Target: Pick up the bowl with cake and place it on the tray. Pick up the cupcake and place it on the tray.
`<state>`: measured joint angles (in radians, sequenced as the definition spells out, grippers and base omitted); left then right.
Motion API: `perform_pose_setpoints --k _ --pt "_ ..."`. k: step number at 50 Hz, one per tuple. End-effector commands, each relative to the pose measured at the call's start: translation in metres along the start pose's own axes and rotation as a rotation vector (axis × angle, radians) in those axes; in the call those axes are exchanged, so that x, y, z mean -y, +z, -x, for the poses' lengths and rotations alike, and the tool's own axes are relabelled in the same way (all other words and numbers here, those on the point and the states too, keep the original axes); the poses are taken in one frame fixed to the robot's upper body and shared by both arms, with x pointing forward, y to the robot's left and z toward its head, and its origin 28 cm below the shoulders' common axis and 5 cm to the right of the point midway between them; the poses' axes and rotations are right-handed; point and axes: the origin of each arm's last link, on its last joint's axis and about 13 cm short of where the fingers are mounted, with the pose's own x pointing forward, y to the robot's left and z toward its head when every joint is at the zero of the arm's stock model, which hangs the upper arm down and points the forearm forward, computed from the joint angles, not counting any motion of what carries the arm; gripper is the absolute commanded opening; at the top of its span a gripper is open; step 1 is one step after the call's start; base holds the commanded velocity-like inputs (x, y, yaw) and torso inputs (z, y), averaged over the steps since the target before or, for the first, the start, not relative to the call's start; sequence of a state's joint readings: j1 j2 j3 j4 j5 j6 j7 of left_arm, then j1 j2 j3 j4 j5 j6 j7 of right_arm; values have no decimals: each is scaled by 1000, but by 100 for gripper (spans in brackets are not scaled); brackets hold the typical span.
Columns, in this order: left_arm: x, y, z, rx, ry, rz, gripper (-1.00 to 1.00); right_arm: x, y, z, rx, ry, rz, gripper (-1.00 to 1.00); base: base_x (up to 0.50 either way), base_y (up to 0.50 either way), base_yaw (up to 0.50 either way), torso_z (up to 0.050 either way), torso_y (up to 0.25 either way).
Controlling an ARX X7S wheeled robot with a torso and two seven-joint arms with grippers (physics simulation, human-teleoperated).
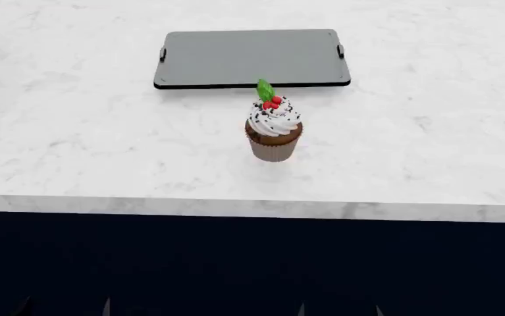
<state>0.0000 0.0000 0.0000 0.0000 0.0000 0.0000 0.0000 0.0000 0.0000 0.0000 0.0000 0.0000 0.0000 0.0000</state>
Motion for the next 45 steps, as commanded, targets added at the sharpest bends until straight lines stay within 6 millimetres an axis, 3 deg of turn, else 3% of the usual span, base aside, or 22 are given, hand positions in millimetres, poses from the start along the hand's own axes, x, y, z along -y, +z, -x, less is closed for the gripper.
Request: perform_pose_setpoints --k 1,4,16,30,32,45 --pt "0 -1 0 0 0 0 100 0 0 0 0 0 10 100 0 0 0 0 0" --pt "-1 2 2 15 25 15 100 -2 1 0 -23 -20 -60 100 0 0 0 0 0" --pt "-1 21 10 55 10 -7 100 -3 13 4 27 8 -23 100 0 0 0 0 0" --pt "-12 92 6 105 6 -65 100 3 74 7 149 -4 -22 100 0 0 0 0 0" --pt "-15 104 2 123 36 -111 100 5 85 10 179 67 -74 100 0 0 0 0 0" --pt "-15 108 9 144 10 -111 100 -2 85 15 207 146 -66 100 0 417 0 0 0"
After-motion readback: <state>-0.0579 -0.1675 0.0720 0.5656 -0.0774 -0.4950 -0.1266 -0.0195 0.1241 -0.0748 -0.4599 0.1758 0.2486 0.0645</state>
